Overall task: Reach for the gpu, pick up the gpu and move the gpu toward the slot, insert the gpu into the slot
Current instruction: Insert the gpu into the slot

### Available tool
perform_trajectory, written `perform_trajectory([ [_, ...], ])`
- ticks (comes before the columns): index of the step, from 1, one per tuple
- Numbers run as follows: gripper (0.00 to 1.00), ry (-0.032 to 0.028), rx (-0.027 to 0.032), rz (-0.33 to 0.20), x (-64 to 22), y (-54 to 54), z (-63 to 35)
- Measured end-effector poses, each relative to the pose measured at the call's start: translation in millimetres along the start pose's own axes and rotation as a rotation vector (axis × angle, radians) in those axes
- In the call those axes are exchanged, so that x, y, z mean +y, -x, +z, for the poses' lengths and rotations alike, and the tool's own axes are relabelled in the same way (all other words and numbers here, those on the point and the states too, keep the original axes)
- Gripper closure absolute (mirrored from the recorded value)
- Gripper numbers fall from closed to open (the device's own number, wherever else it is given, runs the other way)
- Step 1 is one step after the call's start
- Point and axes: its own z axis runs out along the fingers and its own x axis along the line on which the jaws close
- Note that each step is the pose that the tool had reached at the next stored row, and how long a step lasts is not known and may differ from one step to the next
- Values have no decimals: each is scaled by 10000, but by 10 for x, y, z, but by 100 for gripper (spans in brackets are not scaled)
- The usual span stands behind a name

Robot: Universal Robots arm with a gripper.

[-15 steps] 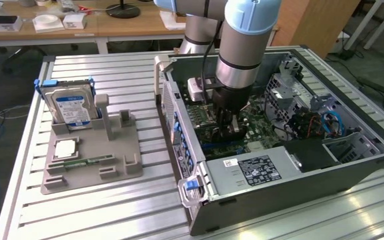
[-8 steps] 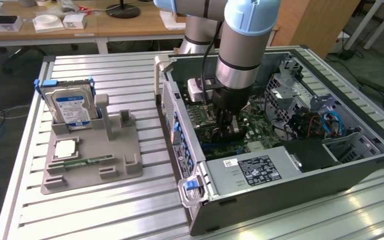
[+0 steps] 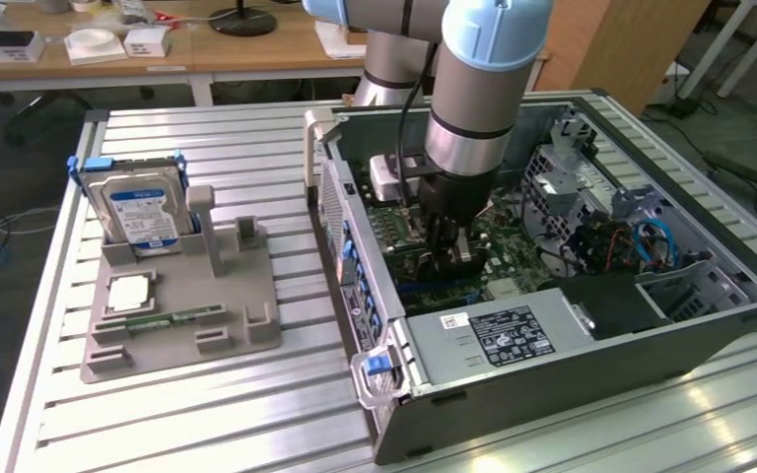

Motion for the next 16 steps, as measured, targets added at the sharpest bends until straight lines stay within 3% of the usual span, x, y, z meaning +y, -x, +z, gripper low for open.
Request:
perform_trajectory([
  [16,74,0,-1,0,1,0,24],
])
